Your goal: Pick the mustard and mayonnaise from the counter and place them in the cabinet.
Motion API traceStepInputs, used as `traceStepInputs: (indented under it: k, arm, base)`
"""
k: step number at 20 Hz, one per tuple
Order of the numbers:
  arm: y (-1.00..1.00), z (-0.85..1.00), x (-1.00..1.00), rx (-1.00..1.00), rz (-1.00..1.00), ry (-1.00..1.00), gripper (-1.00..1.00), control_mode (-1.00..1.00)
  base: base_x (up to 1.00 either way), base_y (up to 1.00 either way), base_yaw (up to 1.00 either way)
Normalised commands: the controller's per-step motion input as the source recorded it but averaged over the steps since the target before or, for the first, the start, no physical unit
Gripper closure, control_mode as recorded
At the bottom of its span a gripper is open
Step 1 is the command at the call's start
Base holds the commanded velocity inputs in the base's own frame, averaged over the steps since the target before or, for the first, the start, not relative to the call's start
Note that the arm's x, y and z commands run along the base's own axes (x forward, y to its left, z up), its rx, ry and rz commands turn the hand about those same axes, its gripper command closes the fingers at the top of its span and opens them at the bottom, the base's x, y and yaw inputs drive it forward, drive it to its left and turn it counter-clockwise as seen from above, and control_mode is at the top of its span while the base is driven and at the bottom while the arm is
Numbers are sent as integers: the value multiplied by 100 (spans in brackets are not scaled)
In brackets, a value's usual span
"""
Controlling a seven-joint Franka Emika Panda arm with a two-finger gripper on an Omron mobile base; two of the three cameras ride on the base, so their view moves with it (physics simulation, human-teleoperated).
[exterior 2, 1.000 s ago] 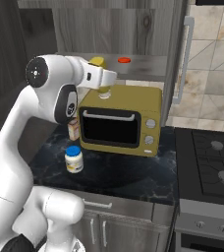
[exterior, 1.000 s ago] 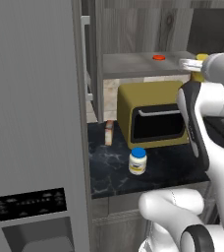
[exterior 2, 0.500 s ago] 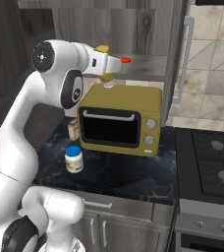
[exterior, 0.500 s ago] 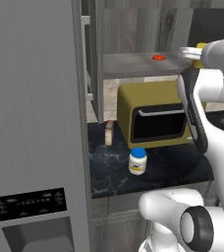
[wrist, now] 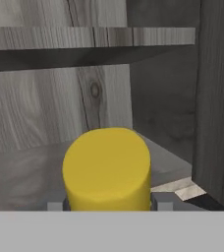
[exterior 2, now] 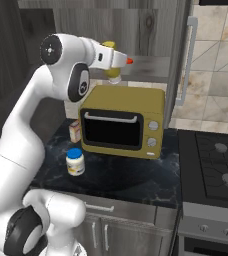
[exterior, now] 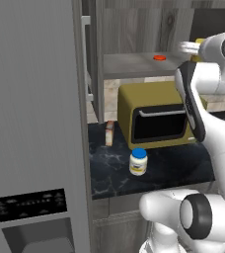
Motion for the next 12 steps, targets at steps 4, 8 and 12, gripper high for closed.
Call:
traceStepInputs:
  k: [4, 8, 12]
  arm:
    - [-8, 0, 43, 0, 0, -1, 100, -100]
    - [-12, 0, 45, 0, 0, -2, 100, -100]
    - [-11, 0, 40, 0, 0, -1, 100, -100]
  base:
    - [0, 0, 0]
    - [0, 0, 0]
    - [0, 0, 0]
